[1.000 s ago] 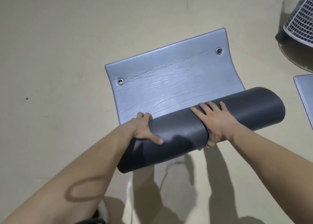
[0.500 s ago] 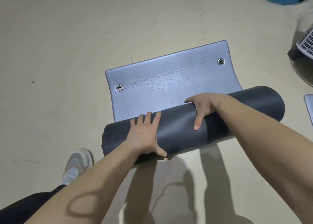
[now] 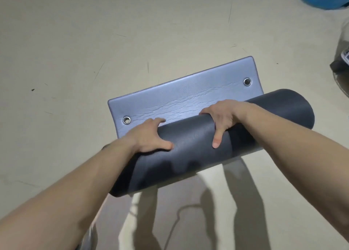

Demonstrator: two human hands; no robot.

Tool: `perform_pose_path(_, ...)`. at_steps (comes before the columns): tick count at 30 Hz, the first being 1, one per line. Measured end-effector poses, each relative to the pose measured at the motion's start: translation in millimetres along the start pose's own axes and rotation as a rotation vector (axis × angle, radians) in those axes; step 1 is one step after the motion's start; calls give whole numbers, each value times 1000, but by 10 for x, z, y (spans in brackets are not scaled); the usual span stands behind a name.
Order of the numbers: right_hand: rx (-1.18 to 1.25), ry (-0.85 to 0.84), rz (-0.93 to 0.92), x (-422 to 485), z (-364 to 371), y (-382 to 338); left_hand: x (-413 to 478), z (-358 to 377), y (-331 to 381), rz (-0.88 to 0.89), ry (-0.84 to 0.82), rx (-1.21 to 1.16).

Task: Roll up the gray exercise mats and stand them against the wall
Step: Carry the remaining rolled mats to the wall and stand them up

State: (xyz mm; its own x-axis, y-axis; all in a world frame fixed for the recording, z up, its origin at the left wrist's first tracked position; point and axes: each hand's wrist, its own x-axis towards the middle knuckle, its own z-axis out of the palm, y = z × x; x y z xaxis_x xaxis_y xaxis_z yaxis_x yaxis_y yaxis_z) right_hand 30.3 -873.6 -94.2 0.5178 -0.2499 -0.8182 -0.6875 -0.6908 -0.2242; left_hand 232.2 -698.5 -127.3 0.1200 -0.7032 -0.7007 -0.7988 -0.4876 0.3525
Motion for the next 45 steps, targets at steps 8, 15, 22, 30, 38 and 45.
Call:
perform_pose_path(8, -369, 382, 73, -126, 445, 27, 303, -357, -6, 100, -80, 61)
perform_pose_path(15, -190, 305, 27, 371, -413, 41, 336, -201, 220, 97, 206, 443)
perform_pose_path(22, -364, 531, 34, 542, -307, 32, 998, -1000, -59, 139, -8, 59)
perform_pose_path(30, -230, 158, -41, 506, -492, -296, 858, -526, -449, 198, -404, -427)
perform_pose_path(38, 401, 875, 329, -188, 984, 42, 192, 158, -112, 145, -361, -725)
perform_pose_path(45, 1070, 724, 626, -583, 1431, 331, -255, 1574, 1356, -130, -214, -924)
